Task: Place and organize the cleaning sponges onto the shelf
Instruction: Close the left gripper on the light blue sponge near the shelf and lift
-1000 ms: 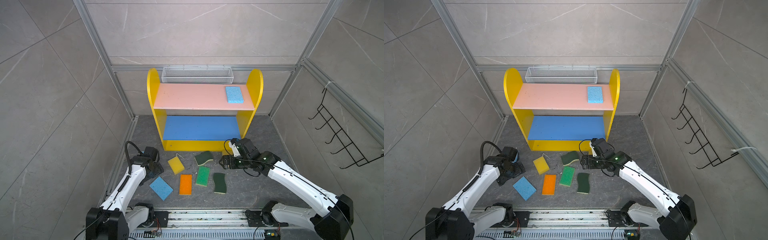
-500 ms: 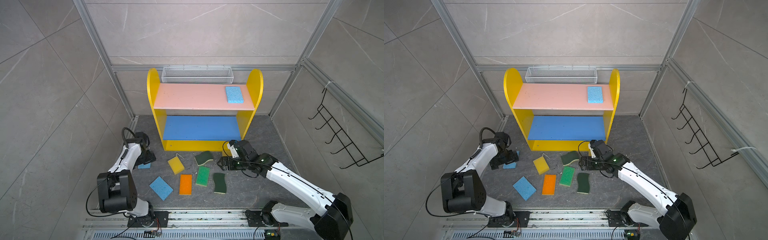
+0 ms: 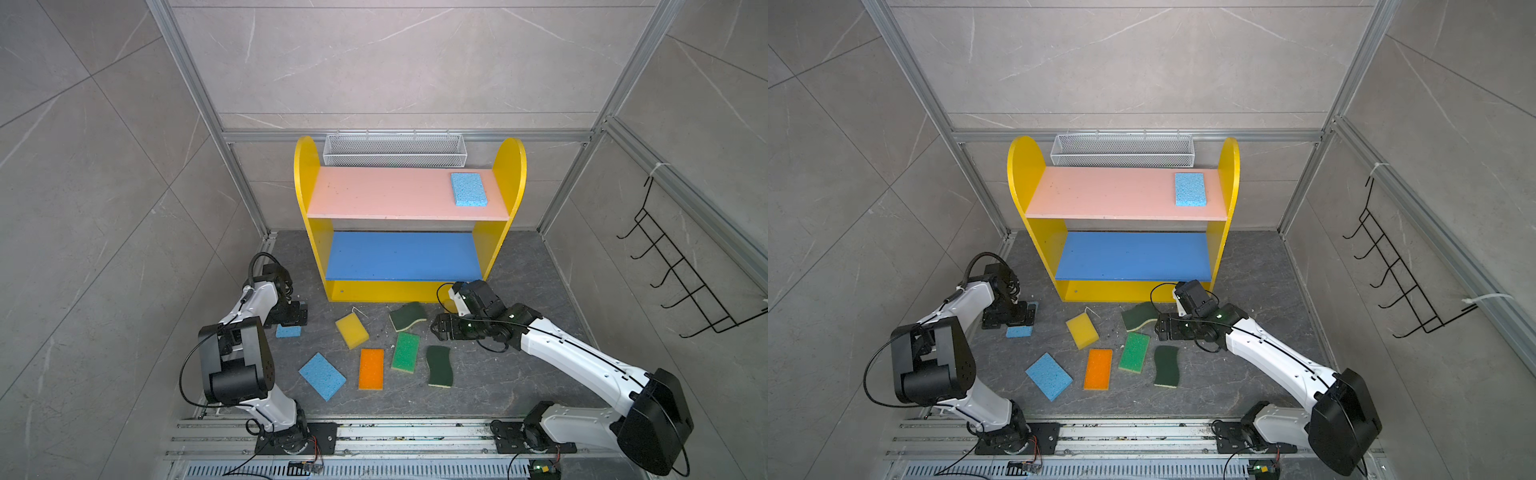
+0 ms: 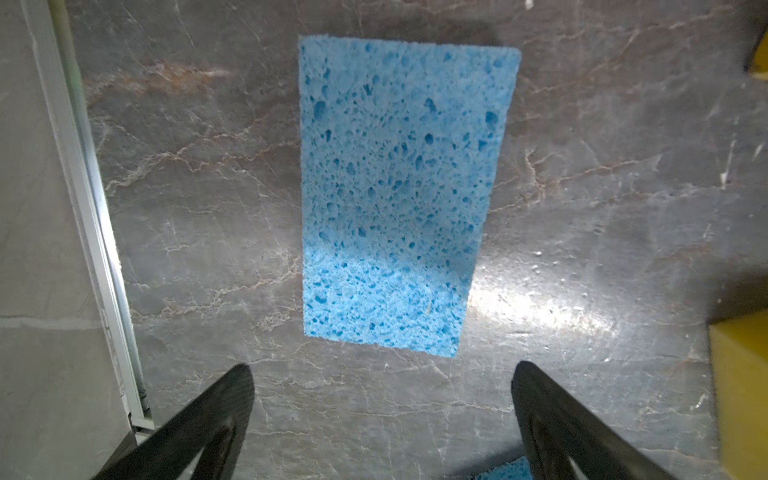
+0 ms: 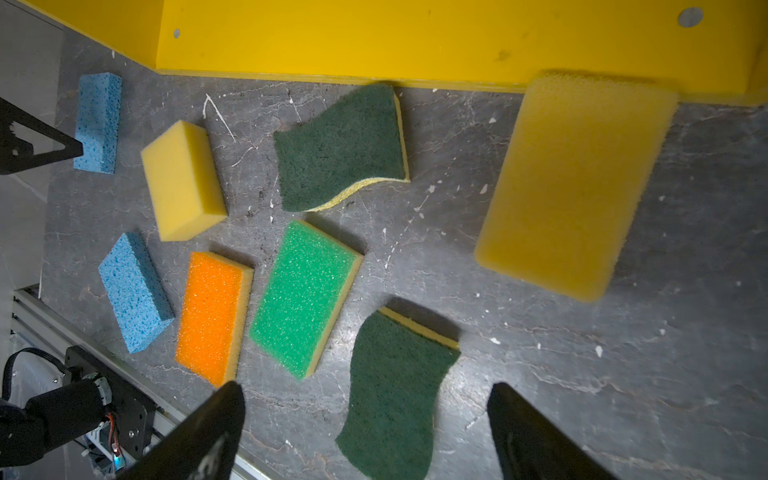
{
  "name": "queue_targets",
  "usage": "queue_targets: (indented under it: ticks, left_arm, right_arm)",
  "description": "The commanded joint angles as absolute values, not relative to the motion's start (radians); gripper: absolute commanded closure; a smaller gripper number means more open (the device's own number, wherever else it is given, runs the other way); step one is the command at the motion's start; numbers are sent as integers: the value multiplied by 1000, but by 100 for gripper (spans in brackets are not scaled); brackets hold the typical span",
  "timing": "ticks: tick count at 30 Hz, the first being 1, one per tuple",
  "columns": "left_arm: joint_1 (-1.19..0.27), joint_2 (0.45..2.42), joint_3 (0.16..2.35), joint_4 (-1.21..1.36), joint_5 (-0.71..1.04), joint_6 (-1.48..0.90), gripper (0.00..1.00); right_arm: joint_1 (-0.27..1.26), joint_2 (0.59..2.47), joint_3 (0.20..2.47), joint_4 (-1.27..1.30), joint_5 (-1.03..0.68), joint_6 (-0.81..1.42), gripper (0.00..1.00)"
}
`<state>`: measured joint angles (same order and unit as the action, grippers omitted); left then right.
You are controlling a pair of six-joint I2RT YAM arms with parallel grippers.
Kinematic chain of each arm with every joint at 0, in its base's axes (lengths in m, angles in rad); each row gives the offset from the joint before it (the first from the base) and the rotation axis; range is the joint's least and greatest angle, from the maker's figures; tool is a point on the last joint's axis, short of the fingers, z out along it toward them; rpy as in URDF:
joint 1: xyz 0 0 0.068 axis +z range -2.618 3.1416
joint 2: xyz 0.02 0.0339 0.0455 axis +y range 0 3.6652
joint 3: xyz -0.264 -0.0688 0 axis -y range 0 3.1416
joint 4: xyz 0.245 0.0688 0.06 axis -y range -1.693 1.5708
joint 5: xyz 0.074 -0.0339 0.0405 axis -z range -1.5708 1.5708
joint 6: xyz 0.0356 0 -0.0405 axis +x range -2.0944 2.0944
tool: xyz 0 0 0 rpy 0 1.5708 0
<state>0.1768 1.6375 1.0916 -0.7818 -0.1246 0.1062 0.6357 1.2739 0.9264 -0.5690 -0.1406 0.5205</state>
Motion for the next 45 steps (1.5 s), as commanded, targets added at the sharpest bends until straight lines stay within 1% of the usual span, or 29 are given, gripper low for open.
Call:
queue_targets:
  ticks: [1,10,13,21,29,32,35,38,41,45]
  left_arm:
    - [191,1686,1125,-781,-104,163,1]
    - [193,1816,1194,-827,-47,137,0]
    - [193,1829,1198,-817,-57,129,0]
    - [205,1884,1241,-821,-12,115,1]
    - [214,1900,1230,-791,-45,117,3]
    - [215,1919,1223,-783,-57,101,7]
    - [214,1927,1228,-792,-78,89,14]
    - [215,1918,1226,-796,-75,74,18]
    - [215,1923,1231,-815,-73,61,24]
    - [214,1914,1242,-849,-90,28,27]
  right_arm:
    - [643,1295,932,-553,-152,503,7]
    - [642,1342,939,-540,-152,498,7]
    - [643,1346,936,-536,-147,498,7]
    - [642,1353,928,-534,-139,498,7]
    - [642,1355,919,-528,-129,498,6]
    - [642,1361,916,-522,-129,498,6]
    - [642,1355,912,-523,-129,497,6]
    - [642,1342,905,-525,-124,494,6]
    - [642,1332,903,-535,-117,491,6]
    - [642,1308,899,-547,-115,490,7]
